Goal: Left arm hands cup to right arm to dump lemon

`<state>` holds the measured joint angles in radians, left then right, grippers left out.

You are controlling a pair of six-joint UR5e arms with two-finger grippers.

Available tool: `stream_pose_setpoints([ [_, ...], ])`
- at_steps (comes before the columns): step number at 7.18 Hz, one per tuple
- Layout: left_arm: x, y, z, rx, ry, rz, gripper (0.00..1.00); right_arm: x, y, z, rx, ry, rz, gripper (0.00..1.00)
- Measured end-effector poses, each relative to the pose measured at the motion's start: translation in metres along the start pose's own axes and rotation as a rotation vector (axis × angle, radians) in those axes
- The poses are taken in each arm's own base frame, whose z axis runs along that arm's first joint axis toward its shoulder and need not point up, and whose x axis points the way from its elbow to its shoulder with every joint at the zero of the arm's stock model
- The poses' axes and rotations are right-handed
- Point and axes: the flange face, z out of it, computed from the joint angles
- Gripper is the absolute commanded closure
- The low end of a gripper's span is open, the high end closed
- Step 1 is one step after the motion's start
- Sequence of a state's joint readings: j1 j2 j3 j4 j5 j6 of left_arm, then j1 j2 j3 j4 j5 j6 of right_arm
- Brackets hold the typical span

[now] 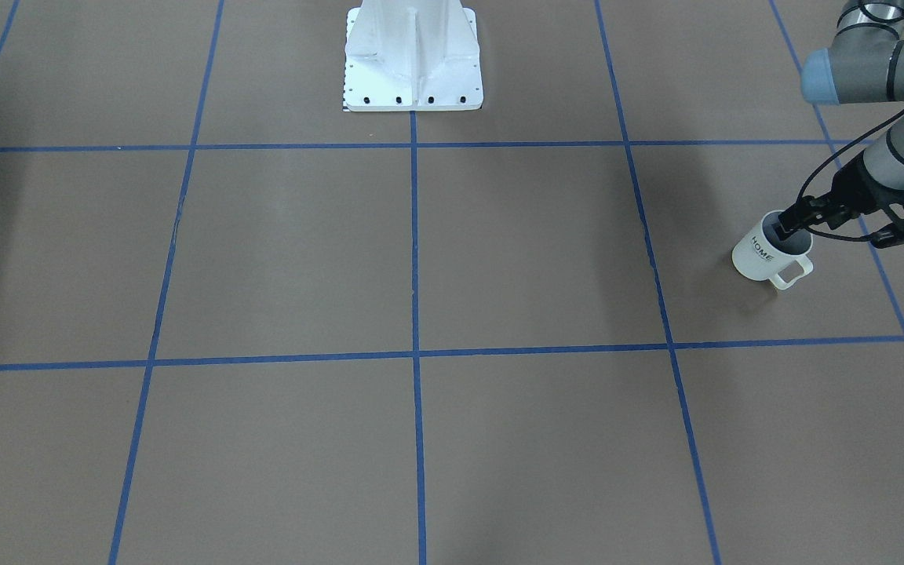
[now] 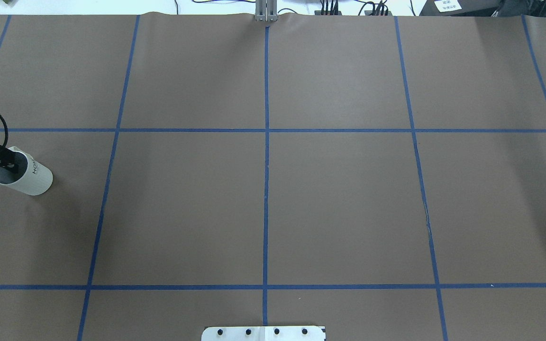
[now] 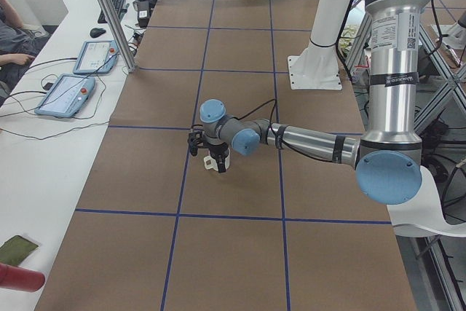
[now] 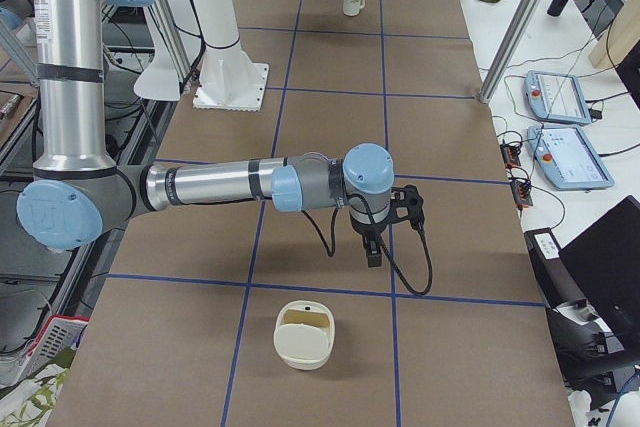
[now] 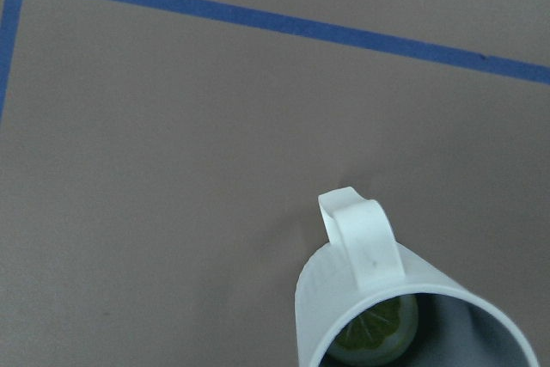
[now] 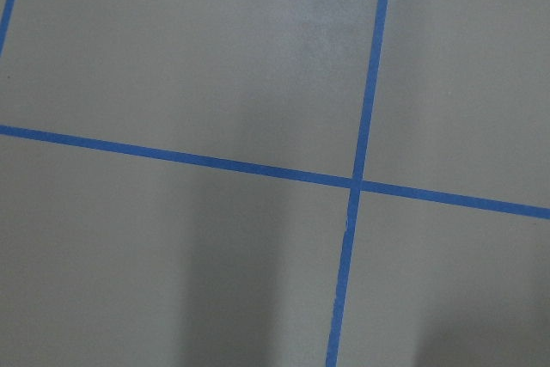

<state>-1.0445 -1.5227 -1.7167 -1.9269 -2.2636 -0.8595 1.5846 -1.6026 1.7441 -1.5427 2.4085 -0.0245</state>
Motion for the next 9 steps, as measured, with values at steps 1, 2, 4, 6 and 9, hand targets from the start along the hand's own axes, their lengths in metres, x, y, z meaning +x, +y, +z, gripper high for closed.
stream_pose_setpoints([
  [1, 0.001, 0.001, 0.004, -0.007, -0.002, 0.0, 1.0, 0.0, -0.001, 0.0, 0.001, 0.0, -0.001, 0.0],
  [2, 0.002, 0.002, 0.005, -0.009, -0.003, -0.002, 1.0, -0.001, -0.001, -0.001, 0.002, 0.0, -0.002, 0.0],
  [4, 0.005, 0.002, 0.002, -0.011, 0.003, -0.004, 1.0, -0.004, -0.005, -0.003, 0.007, 0.001, -0.01, 0.0],
  [6, 0.011, -0.001, -0.007, 0.0, 0.019, -0.002, 1.0, -0.009, -0.01, -0.005, 0.012, -0.007, -0.016, 0.0],
  [9, 0.055, -0.036, -0.08, 0.013, 0.044, -0.077, 1.0, -0.056, -0.063, -0.018, 0.047, -0.012, -0.098, 0.0],
])
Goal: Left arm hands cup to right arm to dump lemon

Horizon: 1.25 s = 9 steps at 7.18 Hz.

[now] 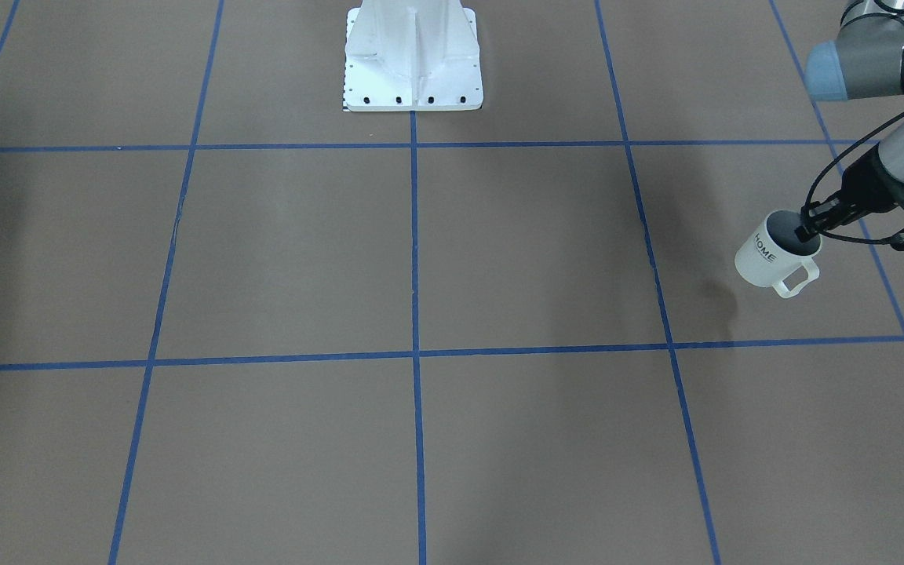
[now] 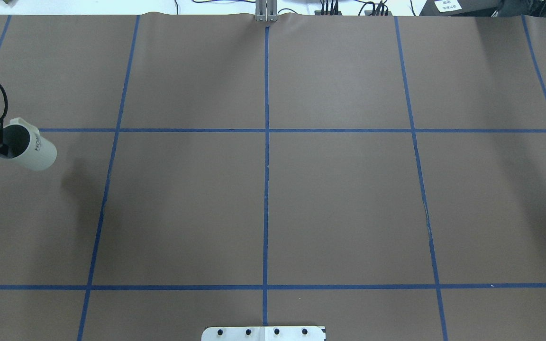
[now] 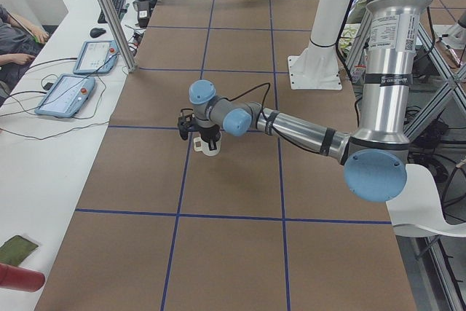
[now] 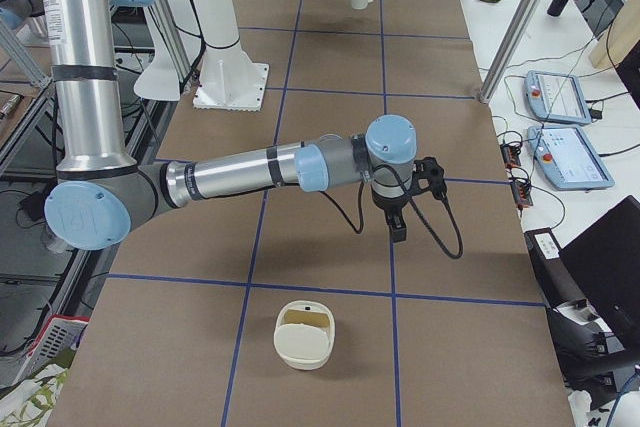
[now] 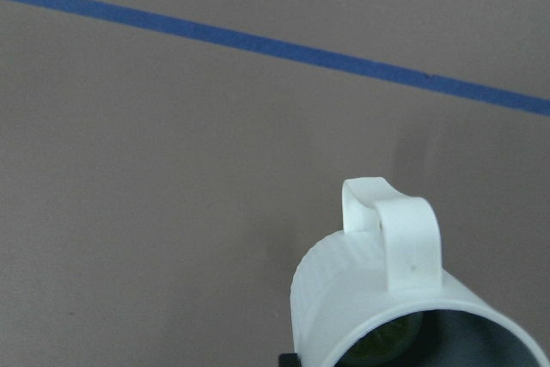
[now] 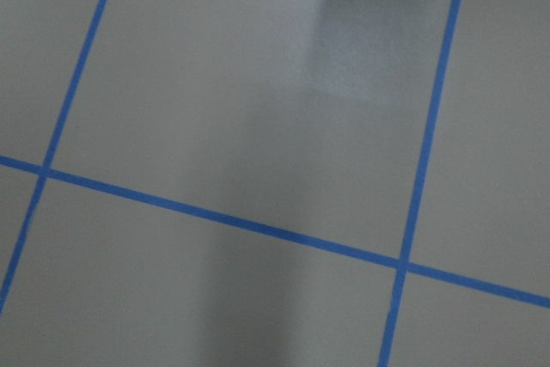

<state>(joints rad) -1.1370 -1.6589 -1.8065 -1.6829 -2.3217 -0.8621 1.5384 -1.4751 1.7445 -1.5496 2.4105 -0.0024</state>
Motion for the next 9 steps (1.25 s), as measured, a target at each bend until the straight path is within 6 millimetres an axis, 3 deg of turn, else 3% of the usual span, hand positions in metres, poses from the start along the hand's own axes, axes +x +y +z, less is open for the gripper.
stream_pose_setpoints([
  [2, 0.085, -0.029, -0.058, -0.02, -0.027, -0.065, 1.0, -0.04, -0.029, 0.01, 0.007, -0.007, -0.003, 0.0],
  [4, 0.161, -0.053, -0.092, -0.034, -0.036, -0.158, 1.0, -0.087, -0.048, 0.028, 0.037, -0.031, -0.016, 0.0],
  [5, 0.199, -0.063, -0.099, -0.035, -0.032, -0.229, 1.0, -0.127, -0.067, 0.038, 0.062, -0.04, -0.016, 0.01],
  [7, 0.262, -0.072, -0.091, -0.049, -0.025, -0.354, 1.0, -0.222, -0.101, 0.068, 0.117, 0.001, -0.067, 0.02],
  [9, 0.3, -0.085, -0.071, -0.038, 0.024, -0.498, 1.0, -0.301, -0.103, 0.106, 0.235, 0.01, -0.157, 0.02],
])
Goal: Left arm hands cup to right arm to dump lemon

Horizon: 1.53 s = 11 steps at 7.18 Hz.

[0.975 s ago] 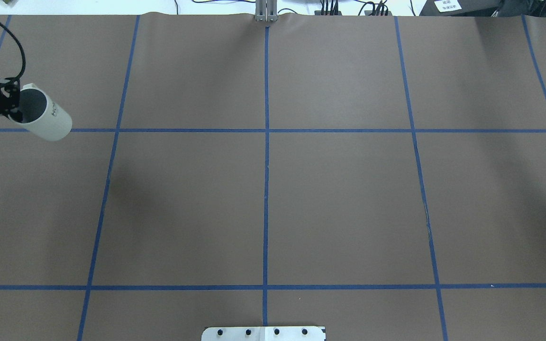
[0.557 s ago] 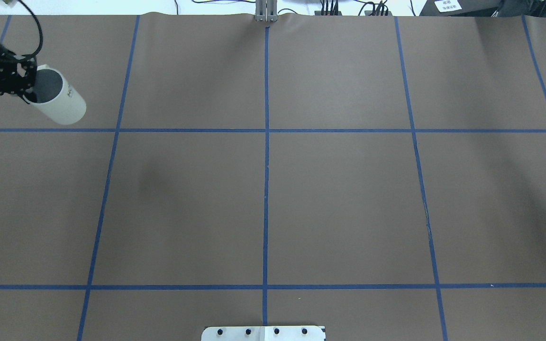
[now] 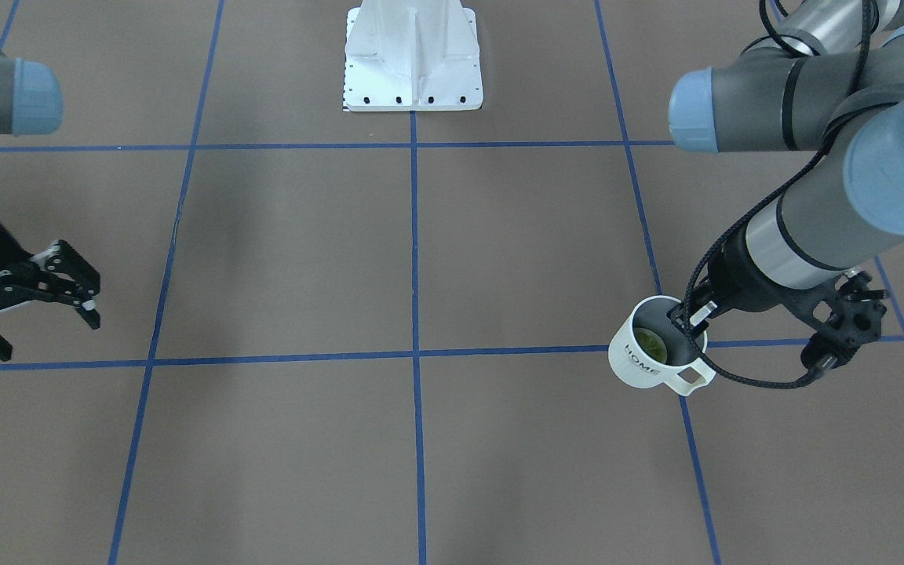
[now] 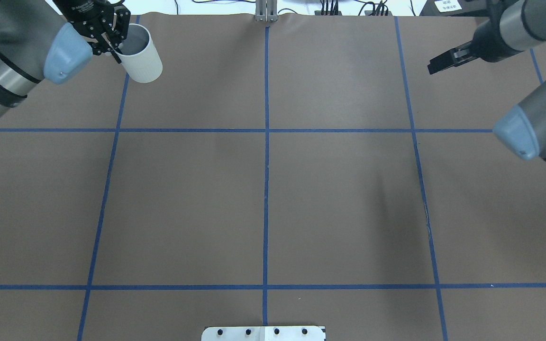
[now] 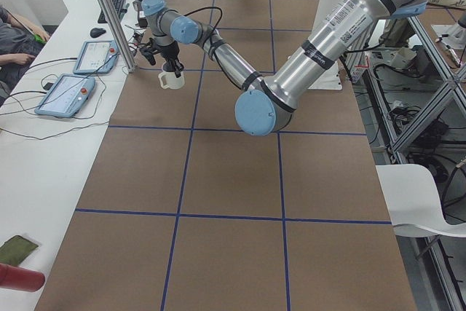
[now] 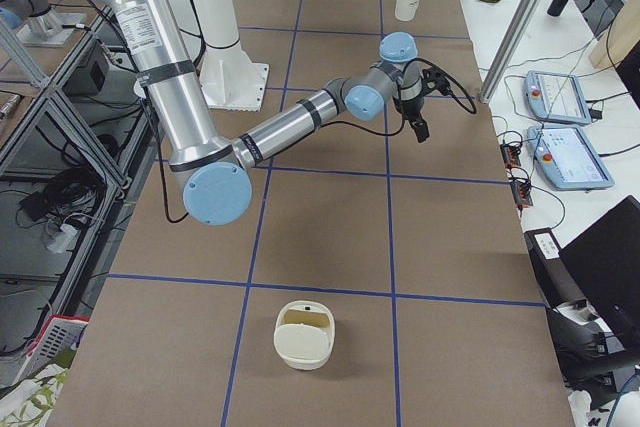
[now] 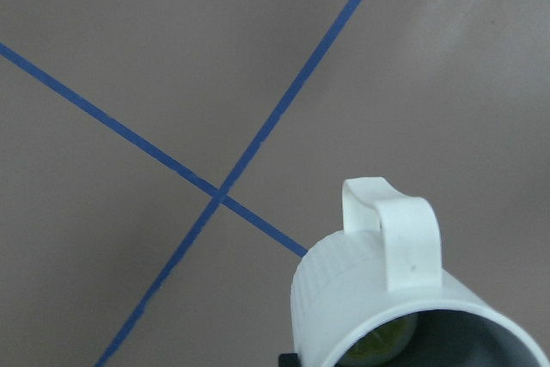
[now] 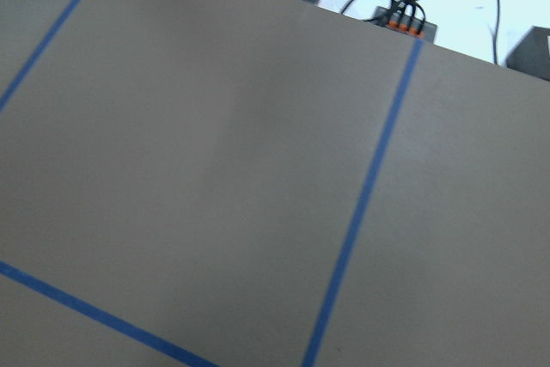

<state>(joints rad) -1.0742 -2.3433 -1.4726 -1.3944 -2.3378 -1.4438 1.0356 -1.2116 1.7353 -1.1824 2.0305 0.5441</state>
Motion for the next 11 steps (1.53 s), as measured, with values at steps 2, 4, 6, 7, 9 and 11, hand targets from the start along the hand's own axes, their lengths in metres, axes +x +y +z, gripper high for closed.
stream_pose_setpoints([
  [2, 0.038, 0.02, 0.024, -0.027, 0.046, -0.163, 1.0, -0.076, 0.008, 0.028, 0.172, -0.052, -0.062, 0.02],
  [4, 0.059, 0.037, 0.032, -0.142, 0.033, -0.273, 1.0, -0.158, 0.021, 0.044, 0.337, -0.066, -0.128, 0.02],
  [6, 0.065, 0.048, 0.031, -0.253, 0.019, -0.297, 1.0, -0.217, 0.04, 0.045, 0.438, -0.118, -0.186, 0.02],
  [7, 0.067, 0.05, 0.031, -0.267, 0.02, -0.296, 1.0, -0.241, 0.053, 0.046, 0.477, -0.126, -0.221, 0.02],
  [9, 0.076, 0.056, 0.034, -0.295, 0.018, -0.283, 1.0, -0.292, 0.07, 0.049, 0.535, -0.113, -0.272, 0.02],
  [11, 0.086, 0.073, 0.032, -0.346, 0.012, -0.265, 1.0, -0.31, 0.073, 0.049, 0.552, -0.111, -0.284, 0.02],
])
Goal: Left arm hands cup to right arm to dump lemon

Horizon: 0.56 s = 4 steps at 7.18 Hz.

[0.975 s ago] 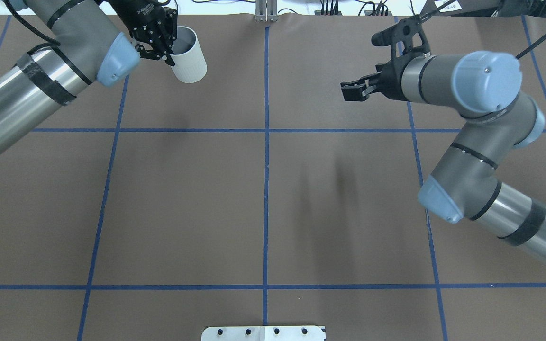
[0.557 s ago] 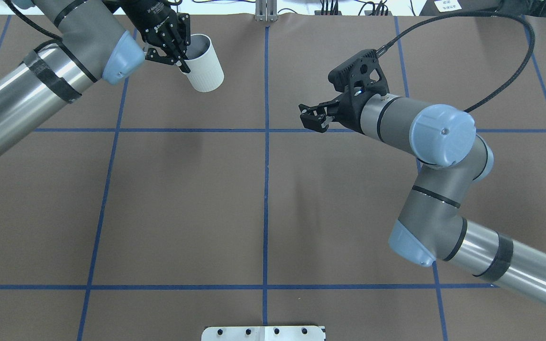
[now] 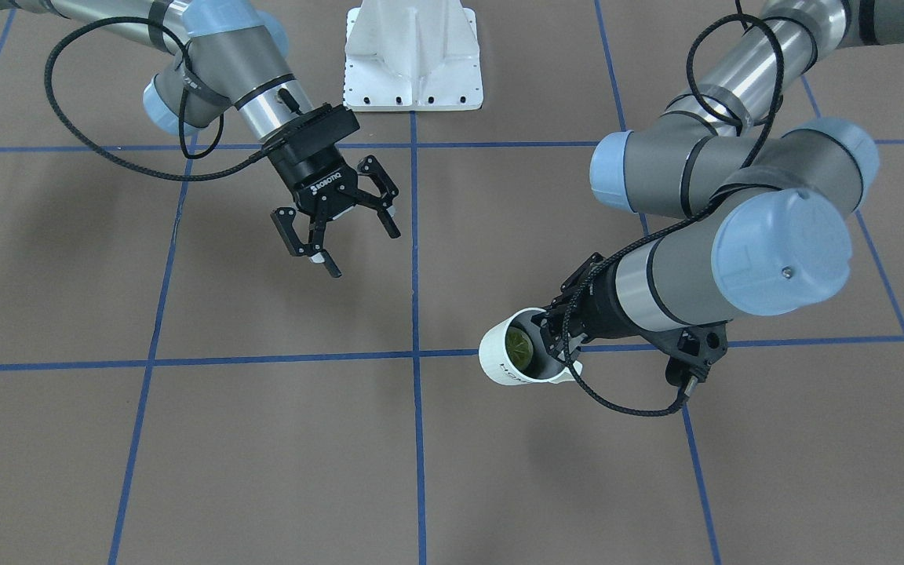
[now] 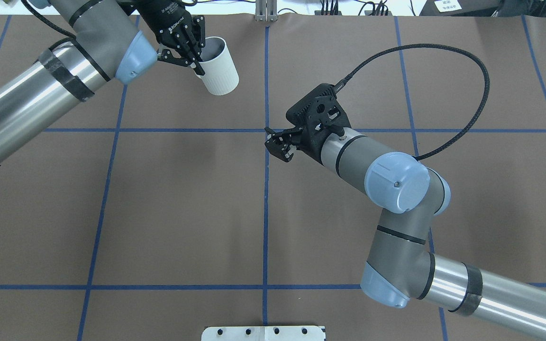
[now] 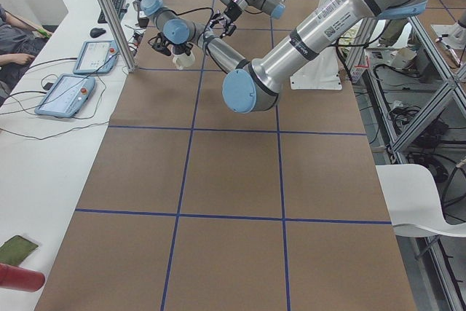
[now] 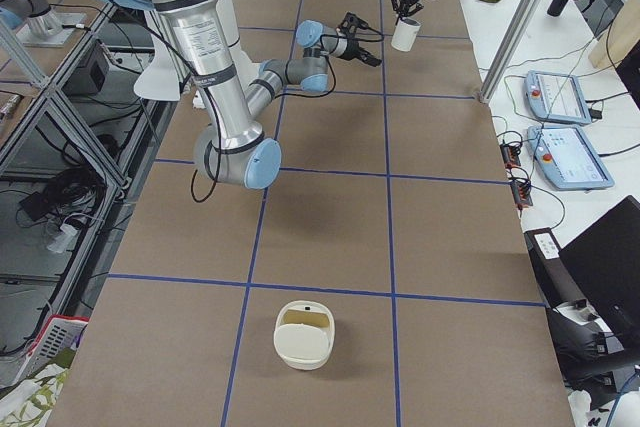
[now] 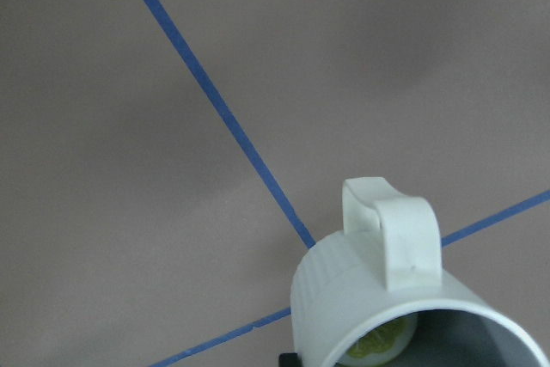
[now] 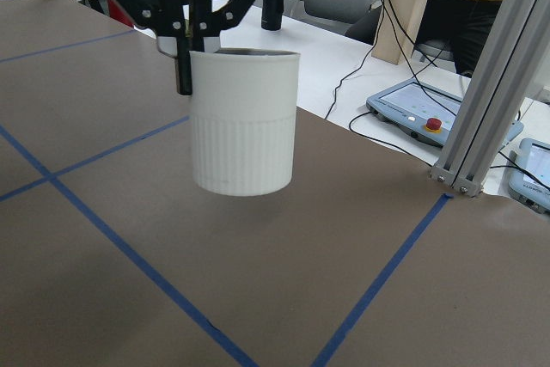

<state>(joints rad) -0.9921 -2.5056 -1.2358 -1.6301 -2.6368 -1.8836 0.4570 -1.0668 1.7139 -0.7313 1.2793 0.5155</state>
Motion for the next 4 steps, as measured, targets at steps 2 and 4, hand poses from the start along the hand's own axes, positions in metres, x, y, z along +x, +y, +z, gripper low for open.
stream_pose_setpoints([
  [2, 0.001, 0.027, 0.007, -0.075, -0.027, 0.029, 1.0, -0.003, 0.0, 0.001, 0.005, 0.007, 0.002, 0.02],
  [4, 0.0, 0.049, 0.023, -0.112, -0.045, 0.07, 1.0, -0.004, 0.0, 0.001, 0.009, 0.006, 0.01, 0.02],
])
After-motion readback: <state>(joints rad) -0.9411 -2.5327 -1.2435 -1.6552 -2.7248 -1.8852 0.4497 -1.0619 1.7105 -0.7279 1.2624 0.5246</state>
